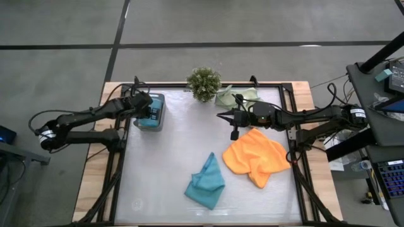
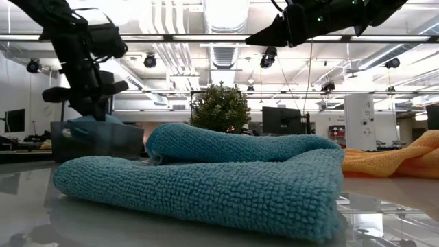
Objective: Fold microfiber towels
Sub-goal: Put the blue microfiber cloth into the black bin
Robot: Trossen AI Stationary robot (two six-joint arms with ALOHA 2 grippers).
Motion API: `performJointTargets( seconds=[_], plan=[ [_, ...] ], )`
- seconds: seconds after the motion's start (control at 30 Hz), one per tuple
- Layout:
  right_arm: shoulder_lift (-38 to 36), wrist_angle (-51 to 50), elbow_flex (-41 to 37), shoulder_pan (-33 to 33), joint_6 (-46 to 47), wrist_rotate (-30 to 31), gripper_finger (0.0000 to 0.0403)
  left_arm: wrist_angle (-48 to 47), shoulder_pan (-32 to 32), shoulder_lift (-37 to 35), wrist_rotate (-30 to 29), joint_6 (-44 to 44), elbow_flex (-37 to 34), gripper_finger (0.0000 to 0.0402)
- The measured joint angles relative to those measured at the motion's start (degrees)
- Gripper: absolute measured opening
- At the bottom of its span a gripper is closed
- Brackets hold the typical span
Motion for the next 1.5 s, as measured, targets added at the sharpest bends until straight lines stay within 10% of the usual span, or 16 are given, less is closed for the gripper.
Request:
performJointTargets(
  seconds=[0.47,0.8,1.5],
  plan=[
    [0.0,0.0,0.0,0.0,-0.1,0.0,0.0009,0.1,0.0,0.0,-7.1,9.2,0.0,0.0172],
    [0.0,1.9,0.0,0.0,-1.0,0.0,0.0009,-2.5,0.0,0.0,-7.2,15.4,5.7,0.0199],
    [0.0,2.5,0.0,0.0,-1.7,0.0,0.0009,5.1,0.0,8.7,-6.8,20.6,0.4,0.0023]
  ],
)
